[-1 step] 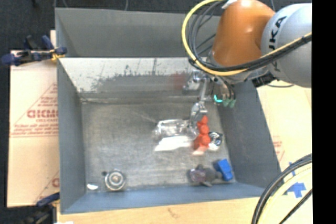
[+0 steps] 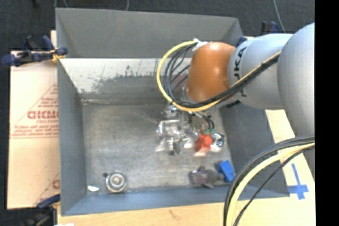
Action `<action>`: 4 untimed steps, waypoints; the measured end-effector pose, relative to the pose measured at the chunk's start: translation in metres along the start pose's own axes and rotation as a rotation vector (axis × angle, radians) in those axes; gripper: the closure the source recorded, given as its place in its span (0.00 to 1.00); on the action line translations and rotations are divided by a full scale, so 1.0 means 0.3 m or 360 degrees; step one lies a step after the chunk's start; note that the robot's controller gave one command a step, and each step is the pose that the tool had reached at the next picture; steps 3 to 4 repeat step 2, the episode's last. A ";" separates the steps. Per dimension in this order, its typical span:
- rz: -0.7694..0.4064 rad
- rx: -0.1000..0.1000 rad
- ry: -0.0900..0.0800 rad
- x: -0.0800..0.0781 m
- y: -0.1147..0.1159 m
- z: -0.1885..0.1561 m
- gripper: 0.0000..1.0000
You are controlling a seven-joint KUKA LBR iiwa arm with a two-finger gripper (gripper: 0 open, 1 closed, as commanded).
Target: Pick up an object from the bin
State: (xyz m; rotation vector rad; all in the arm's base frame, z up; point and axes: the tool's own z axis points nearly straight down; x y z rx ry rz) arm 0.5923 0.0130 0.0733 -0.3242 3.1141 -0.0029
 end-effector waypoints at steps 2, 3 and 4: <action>-0.0286 0.0000 0.0002 -0.011 -0.045 -0.692 1.00; -0.0286 0.0000 0.0002 -0.011 -0.045 -0.692 1.00; -0.0286 0.0000 0.0002 -0.011 -0.045 -0.692 1.00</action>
Offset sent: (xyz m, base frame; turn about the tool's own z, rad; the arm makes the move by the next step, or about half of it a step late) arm 0.0000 0.0000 0.0000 0.0000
